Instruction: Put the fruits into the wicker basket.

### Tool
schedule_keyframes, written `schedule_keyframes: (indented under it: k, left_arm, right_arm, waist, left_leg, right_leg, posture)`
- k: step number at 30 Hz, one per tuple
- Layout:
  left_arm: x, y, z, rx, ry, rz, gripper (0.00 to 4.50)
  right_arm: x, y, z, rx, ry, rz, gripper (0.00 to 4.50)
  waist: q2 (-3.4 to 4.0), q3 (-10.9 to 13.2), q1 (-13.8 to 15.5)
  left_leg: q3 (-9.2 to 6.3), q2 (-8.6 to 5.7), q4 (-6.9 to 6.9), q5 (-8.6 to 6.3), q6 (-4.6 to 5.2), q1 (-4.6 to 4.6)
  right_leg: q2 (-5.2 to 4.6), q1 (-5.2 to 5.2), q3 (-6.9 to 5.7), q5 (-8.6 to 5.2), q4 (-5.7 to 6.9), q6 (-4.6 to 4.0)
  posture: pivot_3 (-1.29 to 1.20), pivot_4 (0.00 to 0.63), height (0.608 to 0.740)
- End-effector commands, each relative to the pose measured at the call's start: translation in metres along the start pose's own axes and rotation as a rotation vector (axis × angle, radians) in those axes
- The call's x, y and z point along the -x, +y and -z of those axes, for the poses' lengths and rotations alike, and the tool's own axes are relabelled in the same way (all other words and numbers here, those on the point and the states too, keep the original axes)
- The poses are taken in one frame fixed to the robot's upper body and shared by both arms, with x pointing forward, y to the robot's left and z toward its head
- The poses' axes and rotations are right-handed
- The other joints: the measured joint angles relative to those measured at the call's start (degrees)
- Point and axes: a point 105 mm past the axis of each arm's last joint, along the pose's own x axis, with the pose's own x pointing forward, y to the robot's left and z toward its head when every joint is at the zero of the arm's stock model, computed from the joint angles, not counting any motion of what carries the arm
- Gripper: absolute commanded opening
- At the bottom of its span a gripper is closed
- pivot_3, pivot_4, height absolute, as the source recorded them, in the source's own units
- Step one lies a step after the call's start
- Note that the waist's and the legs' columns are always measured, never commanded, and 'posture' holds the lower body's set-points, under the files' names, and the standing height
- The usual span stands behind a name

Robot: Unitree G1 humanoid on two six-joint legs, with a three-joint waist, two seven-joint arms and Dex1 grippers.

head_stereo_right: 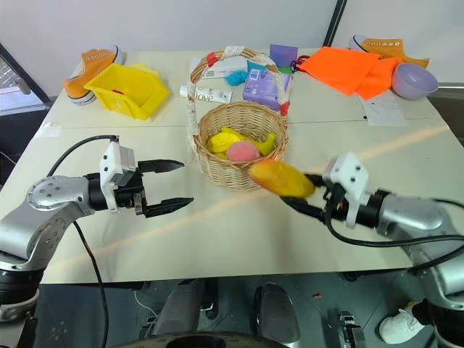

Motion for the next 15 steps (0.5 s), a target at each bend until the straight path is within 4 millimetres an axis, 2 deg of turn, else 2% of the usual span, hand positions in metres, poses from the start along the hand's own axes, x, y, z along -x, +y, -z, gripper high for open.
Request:
schedule_keyframes:
  k: [1,5,9,12,15]
  left_arm:
    - [0.001,0.002,-0.010,-0.047,-0.030,-0.017,4.50]
    - [-0.002,0.001,-0.013,-0.048,-0.051,-0.024,4.50]
    - [-0.007,-0.003,-0.015,-0.047,-0.066,-0.020,4.50]
    - [-0.010,-0.006,-0.018,-0.046,-0.079,-0.018,4.50]
    - [-0.012,-0.009,-0.020,-0.047,-0.089,-0.017,4.50]
  right_arm:
    - [-0.021,-0.013,-0.001,0.020,0.027,0.077,2.68]
    - [-0.046,-0.018,-0.005,0.069,0.054,0.070,2.68]
    - [-0.071,-0.042,-0.004,0.055,0.065,0.185,2.68]
    - [-0.085,-0.051,-0.004,0.031,0.062,0.217,2.68]
    - [-0.087,-0.049,-0.010,0.045,0.037,0.204,3.64]
  waist:
    - [-0.02,0.0,0.1]
    - [-0.01,0.0,0.6]
    - [-0.02,0.0,0.5]
    - [-0.02,0.0,0.3]
    - [-0.01,0.0,0.6]
  left_leg:
    - [0.00,0.00,-0.01,0.00,0.00,0.00]
    - [0.05,-0.07,0.00,0.02,-0.02,-0.11]
    - [0.11,-0.08,0.00,0.16,-0.25,-0.13]
    - [0.13,-0.08,0.01,0.20,-0.30,-0.11]
    - [0.13,-0.08,0.00,0.20,-0.30,-0.12]
  right_leg:
    - [-0.01,0.00,0.00,0.00,-0.01,0.00]
    - [-0.08,-0.09,0.00,0.00,-0.01,-0.01]
    - [-0.08,-0.10,0.00,0.00,-0.02,0.01]
    - [-0.06,-0.09,0.00,0.01,0.03,0.01]
    - [-0.05,-0.10,0.00,0.01,0.03,0.01]
  posture:
    - [0.00,0.150,0.723]
    - [0.00,0.150,0.723]
    - [0.00,0.150,0.723]
    - [0.00,0.150,0.723]
    - [0.00,0.150,0.723]
